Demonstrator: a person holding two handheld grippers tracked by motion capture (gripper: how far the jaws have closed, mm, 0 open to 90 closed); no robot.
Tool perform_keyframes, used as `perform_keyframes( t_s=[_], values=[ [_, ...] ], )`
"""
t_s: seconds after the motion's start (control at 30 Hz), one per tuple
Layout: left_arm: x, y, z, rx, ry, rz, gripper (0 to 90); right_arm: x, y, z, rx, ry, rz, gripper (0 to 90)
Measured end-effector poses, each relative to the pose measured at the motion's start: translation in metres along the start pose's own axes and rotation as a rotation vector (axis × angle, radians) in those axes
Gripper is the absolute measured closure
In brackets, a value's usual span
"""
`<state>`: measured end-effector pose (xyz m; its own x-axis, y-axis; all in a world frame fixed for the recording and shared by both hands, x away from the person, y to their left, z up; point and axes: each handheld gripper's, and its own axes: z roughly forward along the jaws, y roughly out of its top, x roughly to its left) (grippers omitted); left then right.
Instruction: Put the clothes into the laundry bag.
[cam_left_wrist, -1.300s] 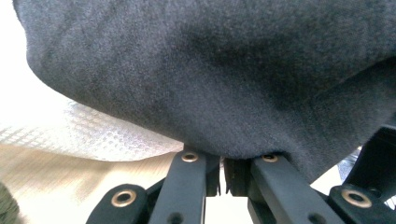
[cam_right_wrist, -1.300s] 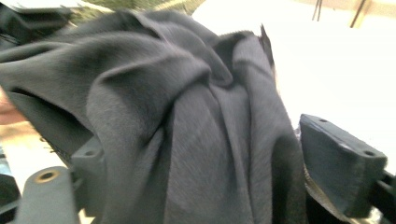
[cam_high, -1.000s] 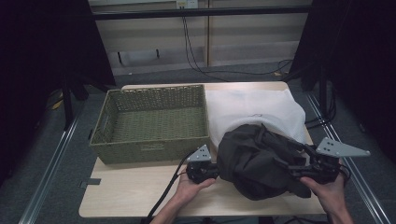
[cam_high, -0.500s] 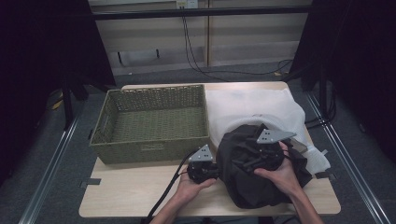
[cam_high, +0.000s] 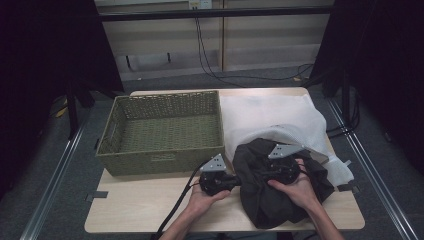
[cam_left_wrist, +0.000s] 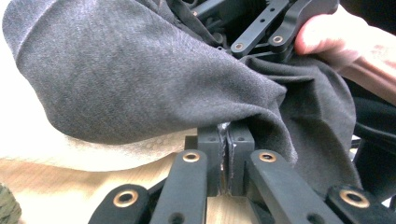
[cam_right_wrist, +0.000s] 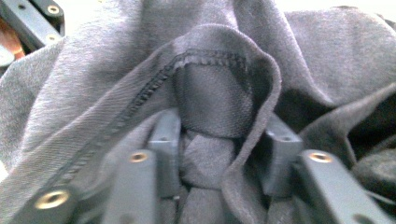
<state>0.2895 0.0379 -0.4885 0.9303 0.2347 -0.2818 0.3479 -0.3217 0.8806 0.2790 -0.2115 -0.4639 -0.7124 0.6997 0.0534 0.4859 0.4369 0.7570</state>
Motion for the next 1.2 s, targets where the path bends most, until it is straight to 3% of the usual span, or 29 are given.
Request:
perform_keyframes(
  t_s=[0.13, 0.23, 0.4, 0.7, 0.8, 0.87, 0.93, 1.0, 1.03, 1.13, 1.2],
  values=[
    [-0.002, 0.002, -0.005, -0.009, -0.004, 0.011, 87.8, -0.007, -0.002, -0.007, 0.03, -0.008, -0.007, 67.1],
    [-0.005, 0.002, -0.004, -0.025, -0.001, -0.005, 87.9, -0.012, -0.003, -0.008, 0.049, -0.053, -0.012, 68.2],
    [-0.006, 0.003, -0.007, -0.016, -0.008, 0.009, 88.0, -0.023, -0.001, -0.004, 0.062, -0.101, 0.009, 68.7],
    [-0.006, 0.002, -0.007, 0.019, -0.011, 0.032, 88.2, -0.044, 0.007, 0.007, 0.063, -0.201, 0.009, 69.0],
    [-0.006, 0.002, -0.007, 0.01, -0.005, 0.013, 88.2, -0.051, 0.007, 0.007, 0.042, -0.238, 0.017, 69.0],
    [-0.003, 0.0, -0.006, 0.024, -0.002, 0.019, 87.8, -0.052, 0.004, 0.009, 0.019, -0.237, 0.02, 68.9],
    [-0.005, -0.002, -0.003, 0.049, 0.035, 0.065, 86.5, -0.05, 0.001, 0.01, 0.021, -0.207, 0.018, 68.2],
    [-0.004, -0.003, -0.002, 0.03, 0.024, 0.05, 78.9, -0.046, 0.0, 0.007, 0.022, -0.193, 0.008, 67.7],
    [-0.004, -0.002, -0.002, 0.027, 0.038, 0.058, 74.9, -0.043, 0.0, 0.005, 0.028, -0.184, 0.014, 67.6],
    [0.001, -0.001, -0.003, -0.001, 0.05, 0.046, 52.8, -0.04, -0.005, -0.001, 0.001, -0.148, 0.021, 67.7],
    [0.005, -0.001, -0.003, -0.013, 0.045, 0.023, 45.7, -0.039, -0.009, -0.005, -0.013, -0.125, 0.038, 67.7]
  ],
)
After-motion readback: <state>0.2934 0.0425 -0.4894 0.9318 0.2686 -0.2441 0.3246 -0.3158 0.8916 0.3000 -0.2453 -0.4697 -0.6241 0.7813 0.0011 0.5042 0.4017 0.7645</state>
